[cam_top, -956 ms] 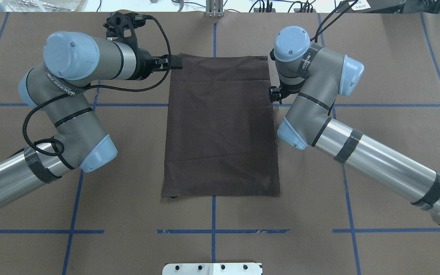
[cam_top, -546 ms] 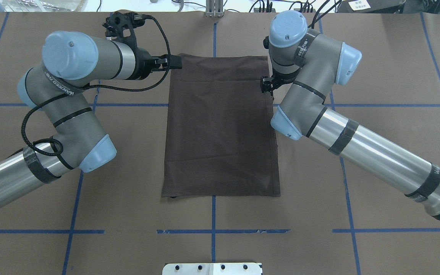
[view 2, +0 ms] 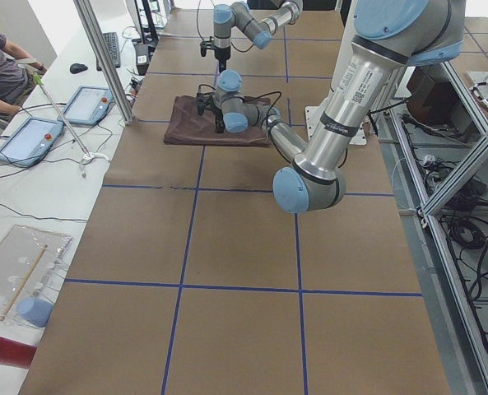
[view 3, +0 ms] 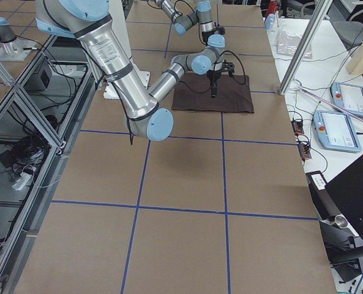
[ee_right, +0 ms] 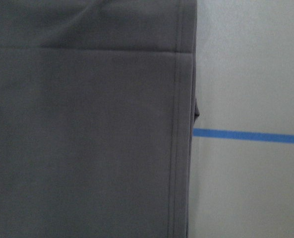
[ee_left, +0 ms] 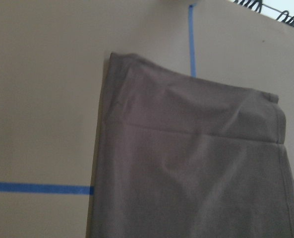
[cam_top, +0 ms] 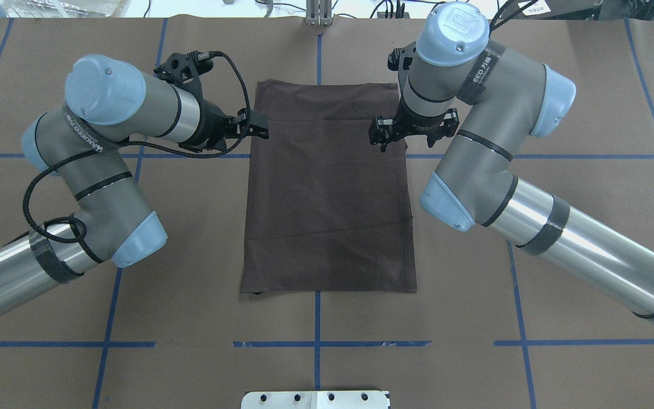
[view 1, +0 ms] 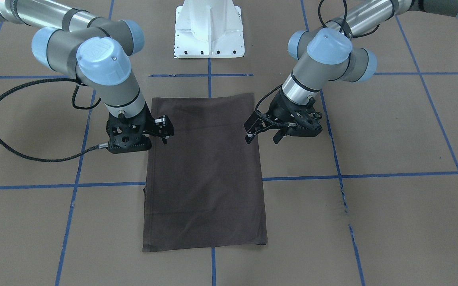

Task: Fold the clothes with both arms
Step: 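Move both grippers to the shirt's corners nearest the robot, then grasp the near corners of the shirt with both grippers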

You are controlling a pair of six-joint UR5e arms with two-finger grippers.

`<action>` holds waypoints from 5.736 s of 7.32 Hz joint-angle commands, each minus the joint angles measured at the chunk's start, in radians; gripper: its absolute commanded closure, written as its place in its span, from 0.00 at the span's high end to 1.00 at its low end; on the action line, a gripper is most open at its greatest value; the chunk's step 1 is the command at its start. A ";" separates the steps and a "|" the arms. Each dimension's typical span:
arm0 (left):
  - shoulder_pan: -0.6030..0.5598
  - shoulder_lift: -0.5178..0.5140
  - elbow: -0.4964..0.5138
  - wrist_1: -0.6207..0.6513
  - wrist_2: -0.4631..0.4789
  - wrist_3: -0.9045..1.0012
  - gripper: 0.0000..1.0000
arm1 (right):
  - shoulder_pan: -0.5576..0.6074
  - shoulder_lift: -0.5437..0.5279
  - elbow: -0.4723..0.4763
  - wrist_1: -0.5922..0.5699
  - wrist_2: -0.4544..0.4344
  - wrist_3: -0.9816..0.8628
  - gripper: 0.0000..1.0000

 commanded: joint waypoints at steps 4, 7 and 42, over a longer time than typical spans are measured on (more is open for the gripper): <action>0.323 0.094 -0.179 0.256 0.246 -0.269 0.99 | -0.056 -0.104 0.173 0.003 0.001 0.122 1.00; 0.374 0.074 -0.162 0.279 0.286 -0.285 0.99 | -0.056 -0.106 0.170 0.003 0.004 0.120 1.00; 0.330 0.083 -0.226 0.322 0.300 -0.229 0.00 | -0.373 -0.190 0.085 0.149 -0.281 0.918 0.10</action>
